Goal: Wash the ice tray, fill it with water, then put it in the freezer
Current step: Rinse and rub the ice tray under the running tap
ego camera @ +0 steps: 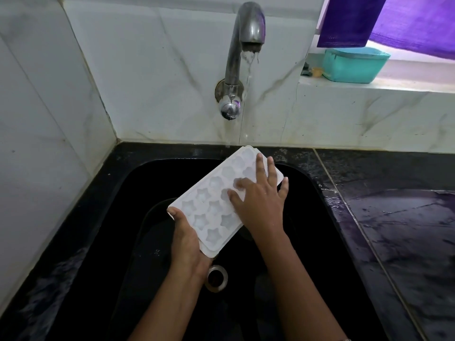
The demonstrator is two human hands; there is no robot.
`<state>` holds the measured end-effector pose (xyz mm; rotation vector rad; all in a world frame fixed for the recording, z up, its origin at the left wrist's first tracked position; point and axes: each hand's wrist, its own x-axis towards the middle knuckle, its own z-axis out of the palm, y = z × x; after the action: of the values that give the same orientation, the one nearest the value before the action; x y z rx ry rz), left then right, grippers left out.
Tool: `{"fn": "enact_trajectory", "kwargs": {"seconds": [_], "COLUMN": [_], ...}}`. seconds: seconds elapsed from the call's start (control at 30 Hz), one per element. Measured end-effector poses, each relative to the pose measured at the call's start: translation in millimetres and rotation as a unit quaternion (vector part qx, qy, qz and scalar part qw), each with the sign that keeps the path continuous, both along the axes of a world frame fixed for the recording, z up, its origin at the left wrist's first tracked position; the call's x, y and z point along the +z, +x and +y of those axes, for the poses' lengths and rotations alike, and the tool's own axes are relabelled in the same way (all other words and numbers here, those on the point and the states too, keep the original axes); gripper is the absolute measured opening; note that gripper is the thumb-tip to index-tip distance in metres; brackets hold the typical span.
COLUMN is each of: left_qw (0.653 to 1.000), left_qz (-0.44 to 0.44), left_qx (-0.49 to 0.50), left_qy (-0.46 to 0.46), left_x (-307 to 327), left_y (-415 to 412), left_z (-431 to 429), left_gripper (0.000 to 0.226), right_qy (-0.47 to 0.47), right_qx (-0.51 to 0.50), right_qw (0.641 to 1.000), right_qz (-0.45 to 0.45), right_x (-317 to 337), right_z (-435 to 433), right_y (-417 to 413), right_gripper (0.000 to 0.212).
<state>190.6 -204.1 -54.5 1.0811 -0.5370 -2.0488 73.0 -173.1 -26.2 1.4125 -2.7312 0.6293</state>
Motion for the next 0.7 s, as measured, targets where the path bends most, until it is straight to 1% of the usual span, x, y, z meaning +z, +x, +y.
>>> {"fn": "enact_trajectory", "kwargs": {"seconds": [0.1, 0.17, 0.27, 0.33, 0.43, 0.53, 0.6, 0.63, 0.7], "left_qw": [1.000, 1.000, 1.000, 1.000, 1.000, 0.999, 0.999, 0.999, 0.999], "left_qz": [0.006, 0.005, -0.007, -0.001, 0.021, 0.027, 0.013, 0.009, 0.009], "left_qx": [0.011, 0.021, 0.018, 0.007, 0.011, 0.019, 0.022, 0.017, 0.008], "left_qy": [-0.009, -0.013, -0.018, -0.022, -0.019, -0.029, -0.033, -0.035, -0.035], "left_x": [-2.3, -5.7, -9.3, -9.3, -11.6, -14.4, -15.1, -15.4, -14.5], "left_y": [2.6, 6.8, 10.2, 7.4, 4.7, 8.3, 8.9, 7.7, 5.0], "left_z": [-5.9, -10.3, -11.1, -7.5, -7.7, -13.9, -14.8, -13.5, -10.2], "left_gripper": [0.089, 0.085, 0.088, 0.089, 0.088, 0.090, 0.089, 0.090, 0.093], "right_qy": [-0.005, -0.013, -0.005, -0.005, -0.016, 0.001, -0.015, -0.031, -0.047], "right_qx": [0.054, 0.073, 0.048, 0.029, 0.054, 0.094, 0.073, 0.054, 0.042], "right_qw": [0.998, 0.997, 0.998, 0.999, 0.998, 0.995, 0.997, 0.998, 0.998], "right_qz": [-0.006, -0.019, -0.029, -0.020, -0.023, -0.011, -0.018, -0.018, -0.007], "right_x": [-1.1, -0.8, -1.8, -3.2, -2.8, -0.6, -0.3, -1.0, -3.1], "right_z": [-4.7, -4.4, -0.5, -0.4, -3.0, -1.9, 0.4, 1.2, -0.7], "right_y": [5.1, 2.0, -5.7, -4.2, 4.7, -0.3, -6.6, -6.9, -2.3], "right_gripper": [0.032, 0.032, 0.034, 0.043, 0.053, 0.051, 0.047, 0.050, 0.064]}}
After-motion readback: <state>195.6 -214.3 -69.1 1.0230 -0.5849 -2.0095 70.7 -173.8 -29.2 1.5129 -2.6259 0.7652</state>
